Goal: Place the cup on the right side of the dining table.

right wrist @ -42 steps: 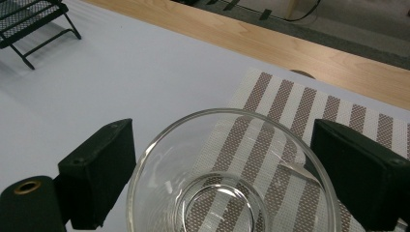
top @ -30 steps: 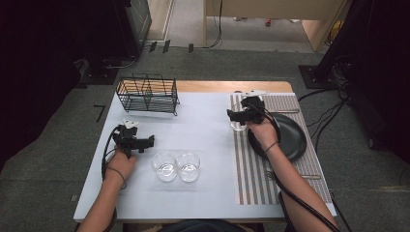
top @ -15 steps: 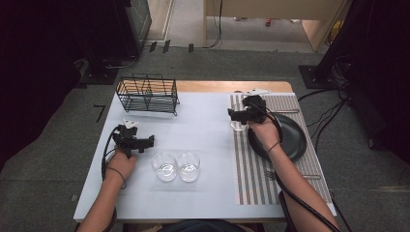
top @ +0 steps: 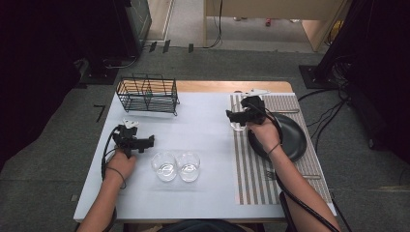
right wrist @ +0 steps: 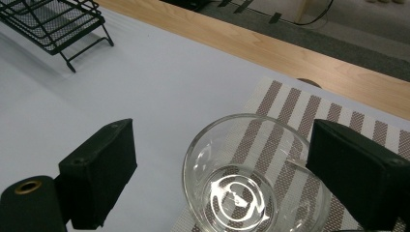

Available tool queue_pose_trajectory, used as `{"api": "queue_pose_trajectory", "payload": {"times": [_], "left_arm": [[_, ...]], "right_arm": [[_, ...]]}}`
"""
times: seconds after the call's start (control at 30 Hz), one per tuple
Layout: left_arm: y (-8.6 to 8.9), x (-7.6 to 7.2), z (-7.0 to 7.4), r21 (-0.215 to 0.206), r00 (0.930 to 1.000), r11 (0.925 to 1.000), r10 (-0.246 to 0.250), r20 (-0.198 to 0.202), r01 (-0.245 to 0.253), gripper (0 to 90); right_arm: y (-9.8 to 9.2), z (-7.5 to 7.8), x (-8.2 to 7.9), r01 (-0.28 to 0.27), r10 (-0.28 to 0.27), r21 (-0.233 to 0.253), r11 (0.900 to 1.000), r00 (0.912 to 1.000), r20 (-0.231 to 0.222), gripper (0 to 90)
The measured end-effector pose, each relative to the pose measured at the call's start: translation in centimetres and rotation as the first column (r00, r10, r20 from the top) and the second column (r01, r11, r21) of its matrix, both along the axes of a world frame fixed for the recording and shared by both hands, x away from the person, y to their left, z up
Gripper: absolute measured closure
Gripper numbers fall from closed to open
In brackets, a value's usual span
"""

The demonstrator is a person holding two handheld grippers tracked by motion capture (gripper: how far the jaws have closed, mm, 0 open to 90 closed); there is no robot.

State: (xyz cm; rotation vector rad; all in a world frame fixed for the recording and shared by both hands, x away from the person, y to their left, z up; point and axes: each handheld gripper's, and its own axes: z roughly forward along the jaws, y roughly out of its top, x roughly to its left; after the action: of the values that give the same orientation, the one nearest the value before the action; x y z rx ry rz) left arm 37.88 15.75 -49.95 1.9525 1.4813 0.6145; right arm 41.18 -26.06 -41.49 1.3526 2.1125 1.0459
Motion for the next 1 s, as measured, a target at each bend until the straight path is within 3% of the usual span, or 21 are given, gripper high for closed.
{"api": "queue_pose_trajectory", "payload": {"times": [1.0], "left_arm": [[0.0, 0.0, 0.0, 0.002, 1.0, 1.0, -0.001, 0.0, 0.001, 0.0]], "right_arm": [[2.6, 0.1, -1.6, -0.109, 0.109, 0.015, 0.994, 0.994, 0.011, 10.6]]}}
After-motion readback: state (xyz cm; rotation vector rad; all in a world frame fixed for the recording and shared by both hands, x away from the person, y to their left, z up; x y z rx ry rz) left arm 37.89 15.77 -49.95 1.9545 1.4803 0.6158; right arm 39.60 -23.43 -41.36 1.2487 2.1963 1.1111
